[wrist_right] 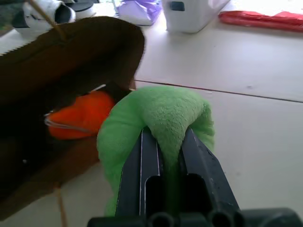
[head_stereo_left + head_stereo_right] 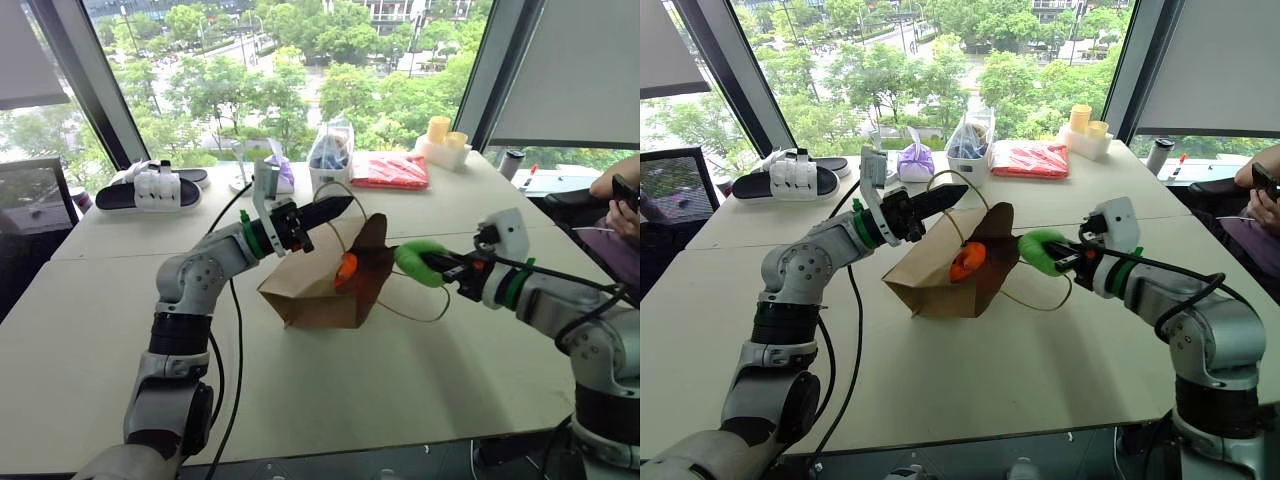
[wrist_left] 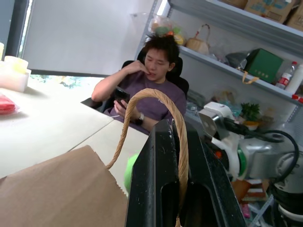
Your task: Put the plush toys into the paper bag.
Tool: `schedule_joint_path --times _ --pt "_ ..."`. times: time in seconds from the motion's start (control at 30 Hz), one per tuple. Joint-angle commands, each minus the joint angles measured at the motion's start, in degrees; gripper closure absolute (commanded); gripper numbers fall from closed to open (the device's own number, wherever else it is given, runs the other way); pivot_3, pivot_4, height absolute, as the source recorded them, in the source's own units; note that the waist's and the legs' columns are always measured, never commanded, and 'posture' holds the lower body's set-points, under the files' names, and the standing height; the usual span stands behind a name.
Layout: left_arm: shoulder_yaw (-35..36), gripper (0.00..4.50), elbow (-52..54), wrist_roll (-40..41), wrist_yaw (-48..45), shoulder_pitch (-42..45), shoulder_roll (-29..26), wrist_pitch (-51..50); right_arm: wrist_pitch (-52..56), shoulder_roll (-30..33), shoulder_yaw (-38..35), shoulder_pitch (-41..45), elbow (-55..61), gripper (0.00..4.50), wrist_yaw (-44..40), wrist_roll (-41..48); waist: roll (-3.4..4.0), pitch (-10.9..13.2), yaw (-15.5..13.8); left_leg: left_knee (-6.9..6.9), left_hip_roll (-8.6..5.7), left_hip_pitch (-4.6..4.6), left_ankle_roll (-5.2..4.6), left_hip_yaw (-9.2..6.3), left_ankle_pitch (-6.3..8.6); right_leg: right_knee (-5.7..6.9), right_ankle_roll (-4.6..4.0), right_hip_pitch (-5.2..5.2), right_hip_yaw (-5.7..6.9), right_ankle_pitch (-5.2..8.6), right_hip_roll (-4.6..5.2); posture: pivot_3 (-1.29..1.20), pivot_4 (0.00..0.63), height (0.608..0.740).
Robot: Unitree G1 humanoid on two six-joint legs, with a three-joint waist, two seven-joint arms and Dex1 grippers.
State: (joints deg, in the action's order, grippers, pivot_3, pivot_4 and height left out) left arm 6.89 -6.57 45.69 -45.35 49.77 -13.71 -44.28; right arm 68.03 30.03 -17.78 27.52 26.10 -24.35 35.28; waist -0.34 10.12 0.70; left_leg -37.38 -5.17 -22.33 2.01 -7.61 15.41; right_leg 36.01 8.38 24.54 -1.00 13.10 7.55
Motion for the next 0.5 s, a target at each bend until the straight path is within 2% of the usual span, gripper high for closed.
schedule_joint_path --times 0.03,0.27,0.37,0.5 --pt "-0.17 4.5 1.09 0.54 -0.89 1.42 0.54 0.66 -0.07 -4.15 2.94 2.32 0.97 4.49 3.54 0.7 0.0 0.0 0.03 -0.01 0.0 0.0 0.0 0.01 0.0 0.0 0.0 0.0 0.0 0.0 0.0 0.0 0.15 0.74" --pt "0.17 4.5 1.67 1.5 -0.14 1.53 1.93 -0.04 -8.3 -7.3 13.94 8.88 -11.58 4.49 3.11 -6.14 0.0 0.0 0.12 0.03 -0.02 -0.01 0.19 0.02 -0.11 -0.01 0.0 0.04 0.0 0.0 0.0 0.0 0.15 0.74" --pt "0.65 4.5 1.67 1.57 0.65 1.55 2.18 -0.04 -11.16 -7.7 17.16 11.31 -15.23 3.36 1.64 -7.86 0.0 0.0 0.19 0.03 -0.02 -0.01 0.22 0.03 -0.12 -0.01 0.0 0.04 0.0 0.0 0.01 0.0 0.15 0.74" --pt "2.94 4.5 0.03 2.37 2.81 2.28 1.85 0.34 -12.78 -7.16 19.23 12.01 -16.08 1.31 0.1 -9.0 0.0 0.0 0.25 0.07 -0.02 -0.01 0.32 -0.01 -0.18 -0.01 0.0 0.06 0.0 0.0 0.0 0.0 0.15 0.74"
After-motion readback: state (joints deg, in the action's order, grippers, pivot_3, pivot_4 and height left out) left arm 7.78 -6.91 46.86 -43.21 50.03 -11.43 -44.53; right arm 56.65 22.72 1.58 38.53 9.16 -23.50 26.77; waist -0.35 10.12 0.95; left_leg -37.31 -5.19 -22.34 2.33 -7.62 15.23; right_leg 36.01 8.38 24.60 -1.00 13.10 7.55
